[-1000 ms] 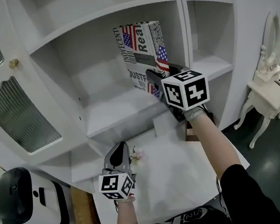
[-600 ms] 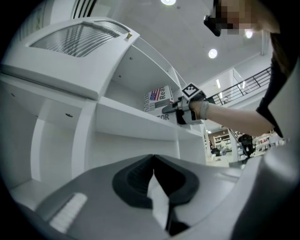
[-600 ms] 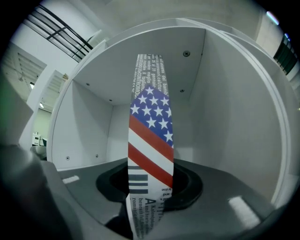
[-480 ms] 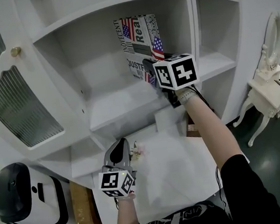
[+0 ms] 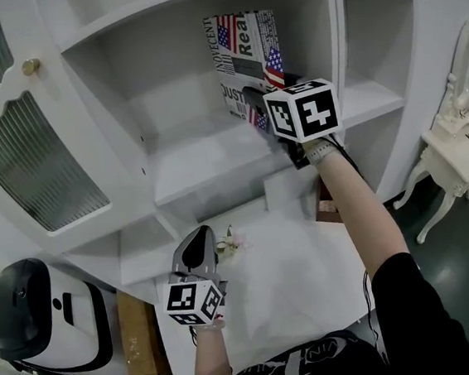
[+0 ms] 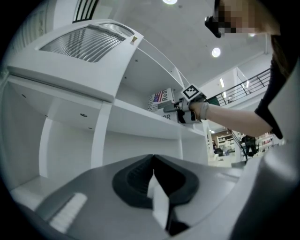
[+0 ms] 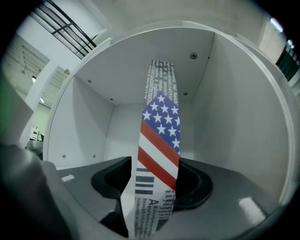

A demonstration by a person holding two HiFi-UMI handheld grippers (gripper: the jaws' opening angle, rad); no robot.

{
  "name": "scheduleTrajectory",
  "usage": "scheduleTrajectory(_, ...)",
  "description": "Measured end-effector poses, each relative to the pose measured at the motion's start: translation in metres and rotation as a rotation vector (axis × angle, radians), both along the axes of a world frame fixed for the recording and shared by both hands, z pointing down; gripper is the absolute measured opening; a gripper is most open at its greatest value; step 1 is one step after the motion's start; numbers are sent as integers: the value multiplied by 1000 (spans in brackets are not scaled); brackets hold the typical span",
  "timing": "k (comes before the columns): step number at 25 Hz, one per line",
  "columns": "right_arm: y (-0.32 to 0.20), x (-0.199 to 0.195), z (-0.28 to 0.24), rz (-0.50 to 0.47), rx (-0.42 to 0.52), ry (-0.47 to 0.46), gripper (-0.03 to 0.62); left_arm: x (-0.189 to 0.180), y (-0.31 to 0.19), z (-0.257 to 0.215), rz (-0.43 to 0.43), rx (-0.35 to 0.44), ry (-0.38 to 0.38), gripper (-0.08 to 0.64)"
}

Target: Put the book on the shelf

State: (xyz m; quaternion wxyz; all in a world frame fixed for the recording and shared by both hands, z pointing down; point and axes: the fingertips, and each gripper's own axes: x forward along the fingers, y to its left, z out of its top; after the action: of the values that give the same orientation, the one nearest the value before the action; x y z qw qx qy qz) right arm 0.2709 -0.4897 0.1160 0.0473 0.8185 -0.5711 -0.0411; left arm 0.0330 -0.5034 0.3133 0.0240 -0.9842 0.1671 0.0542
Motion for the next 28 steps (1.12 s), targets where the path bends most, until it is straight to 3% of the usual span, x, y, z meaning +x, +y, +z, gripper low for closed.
scheduleTrajectory(12,21,-8,6,-42,47,-21,313,-3,2,1,4,8,-14,0)
scheduleTrajectory(28,48,-22,20,-96,77,-46,314,-7,5,3,3,9,-31,0)
